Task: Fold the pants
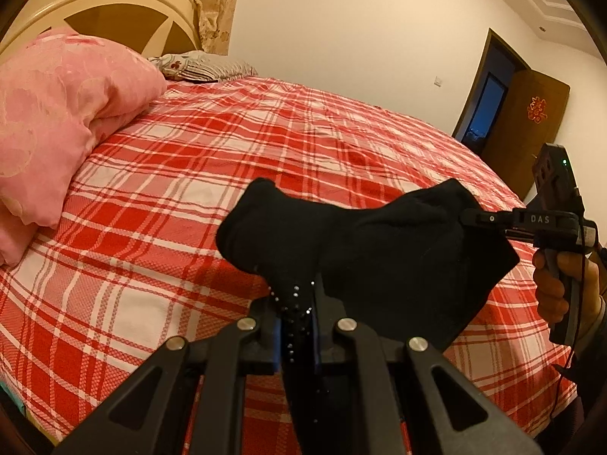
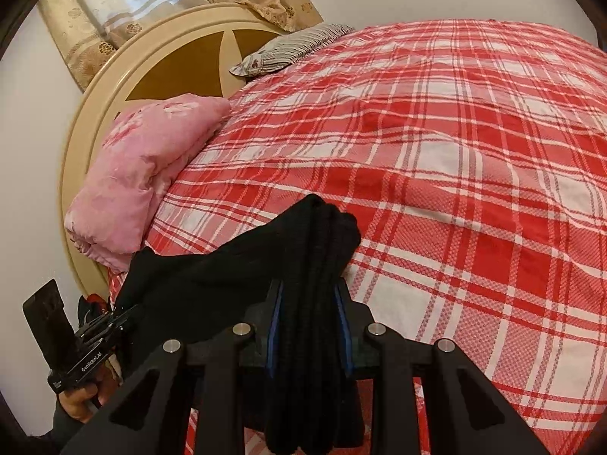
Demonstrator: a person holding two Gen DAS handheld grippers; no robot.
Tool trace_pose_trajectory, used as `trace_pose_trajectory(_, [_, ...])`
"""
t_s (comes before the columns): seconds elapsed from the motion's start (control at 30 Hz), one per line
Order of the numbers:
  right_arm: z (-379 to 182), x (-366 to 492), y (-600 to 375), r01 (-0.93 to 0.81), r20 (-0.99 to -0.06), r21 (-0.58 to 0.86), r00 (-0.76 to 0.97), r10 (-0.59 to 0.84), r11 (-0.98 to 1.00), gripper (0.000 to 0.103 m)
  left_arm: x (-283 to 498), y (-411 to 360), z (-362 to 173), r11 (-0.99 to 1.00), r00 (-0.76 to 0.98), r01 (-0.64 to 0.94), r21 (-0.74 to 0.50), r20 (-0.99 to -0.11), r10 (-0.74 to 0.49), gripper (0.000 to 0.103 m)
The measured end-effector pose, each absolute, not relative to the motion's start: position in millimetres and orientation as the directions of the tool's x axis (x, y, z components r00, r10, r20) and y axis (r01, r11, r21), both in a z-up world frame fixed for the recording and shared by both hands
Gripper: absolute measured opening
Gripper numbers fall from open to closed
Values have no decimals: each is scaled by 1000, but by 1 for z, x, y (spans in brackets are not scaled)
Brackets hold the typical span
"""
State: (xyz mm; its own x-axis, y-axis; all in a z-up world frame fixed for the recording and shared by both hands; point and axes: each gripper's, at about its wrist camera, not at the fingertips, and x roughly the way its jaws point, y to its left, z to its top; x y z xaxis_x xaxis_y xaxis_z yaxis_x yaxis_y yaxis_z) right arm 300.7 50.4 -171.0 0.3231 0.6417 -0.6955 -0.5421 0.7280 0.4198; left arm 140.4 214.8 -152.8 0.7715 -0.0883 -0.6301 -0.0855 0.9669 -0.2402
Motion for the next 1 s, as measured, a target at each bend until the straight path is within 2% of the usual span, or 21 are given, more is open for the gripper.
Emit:
trace_pose_trajectory(0.2, [-184,307,51,-528,-730,389,323,602,755,28,143,217,-166,968,754,-94,-232,-651,-83,14])
trace_pose_trajectory(0.27, [-190,309,52,-521,-753,358,330,570,775,33,145,216,-170,970,745,-97,-221,-663,-76,18])
trace_pose_trajectory(0.3, [-192,310,52,-517,-759,345,338,557,784,34,145,215,-173,973,740,-102,-206,-669,-64,25])
trace_pose_trajectory(0.33, [-194,312,52,-514,-763,338,342,549,789,34,146,215,-175,975,736,-107,-194,-675,-53,28])
trace_pose_trajectory(0.4, [-197,314,48,-507,-761,341,345,549,791,37,147,215,-179,977,726,-124,-175,-687,-31,46])
trace_pose_trajectory(0.47, [-197,317,44,-491,-758,344,357,545,800,45,145,217,-182,977,724,-154,-149,-689,9,60])
trace_pose_trajectory(0.5, [-197,318,41,-483,-754,350,364,547,803,45,144,218,-184,976,724,-160,-145,-690,17,67])
trace_pose_trajectory(0.6, [-190,317,27,-446,-737,355,408,539,822,47,143,222,-189,972,715,-183,-145,-699,30,77])
trace_pose_trajectory(0.7, [-179,310,6,-378,-732,322,481,482,868,47,140,227,-192,966,709,-208,-156,-704,39,85])
trace_pose_trajectory(0.83, [-167,292,-21,-336,-718,340,511,473,878,47,129,231,-191,958,702,-248,-146,-708,74,88])
trace_pose_trajectory(1.0, [-144,243,-37,-358,-705,271,558,437,894,47,110,230,-184,945,696,-311,-102,-701,153,90])
